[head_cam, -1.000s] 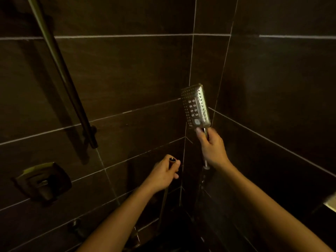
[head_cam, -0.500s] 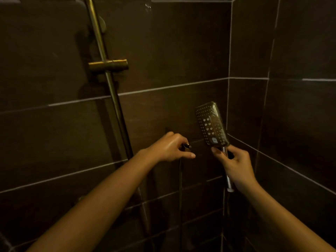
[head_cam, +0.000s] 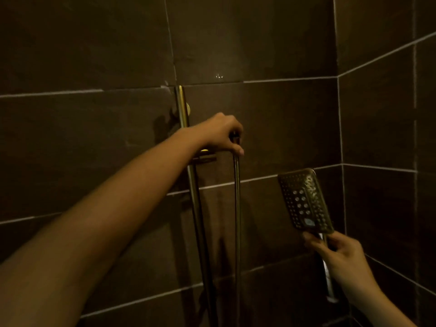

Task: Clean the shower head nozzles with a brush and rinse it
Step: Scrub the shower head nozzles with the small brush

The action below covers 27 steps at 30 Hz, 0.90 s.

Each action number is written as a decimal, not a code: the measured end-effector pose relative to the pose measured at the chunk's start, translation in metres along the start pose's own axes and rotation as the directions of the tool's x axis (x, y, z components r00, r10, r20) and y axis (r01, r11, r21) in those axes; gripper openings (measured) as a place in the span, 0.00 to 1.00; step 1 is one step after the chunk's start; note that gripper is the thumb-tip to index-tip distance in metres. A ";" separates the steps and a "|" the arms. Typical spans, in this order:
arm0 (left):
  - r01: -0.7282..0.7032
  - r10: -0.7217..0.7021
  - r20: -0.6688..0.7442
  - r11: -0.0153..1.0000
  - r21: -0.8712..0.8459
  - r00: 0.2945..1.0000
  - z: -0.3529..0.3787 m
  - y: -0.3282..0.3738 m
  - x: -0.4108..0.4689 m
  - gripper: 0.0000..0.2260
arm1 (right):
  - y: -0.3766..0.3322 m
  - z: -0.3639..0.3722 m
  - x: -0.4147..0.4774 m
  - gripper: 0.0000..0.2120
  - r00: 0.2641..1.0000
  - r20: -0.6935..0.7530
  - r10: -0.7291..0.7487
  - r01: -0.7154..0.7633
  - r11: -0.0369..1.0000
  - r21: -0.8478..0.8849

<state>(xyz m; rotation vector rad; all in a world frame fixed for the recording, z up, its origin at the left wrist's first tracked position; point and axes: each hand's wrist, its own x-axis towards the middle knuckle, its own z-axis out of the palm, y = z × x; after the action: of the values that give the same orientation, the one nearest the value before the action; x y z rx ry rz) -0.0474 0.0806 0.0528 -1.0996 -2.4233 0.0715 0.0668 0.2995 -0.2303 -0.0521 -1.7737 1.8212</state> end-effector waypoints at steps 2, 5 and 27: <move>0.052 -0.053 -0.051 0.999 -0.015 0.997 -0.015 -0.017 0.010 0.10 | -0.001 0.007 0.004 0.09 1.000 -0.023 -0.004 0.004 1.000 0.030; 0.152 -0.158 -0.070 0.985 -0.079 0.985 -0.026 -0.038 0.015 0.11 | -0.004 0.013 0.006 0.09 0.999 -0.040 0.007 -0.005 0.999 0.047; 0.343 -0.343 0.086 0.939 0.024 0.935 0.003 -0.025 -0.016 0.14 | 0.002 0.010 -0.005 0.13 0.999 -0.025 0.043 -0.041 0.997 0.068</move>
<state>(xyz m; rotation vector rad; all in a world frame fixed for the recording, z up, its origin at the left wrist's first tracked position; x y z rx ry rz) -0.0573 0.0526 0.0501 -0.6660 -2.6559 0.0170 0.0660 0.2880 -0.2328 -0.0876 -1.7039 1.8998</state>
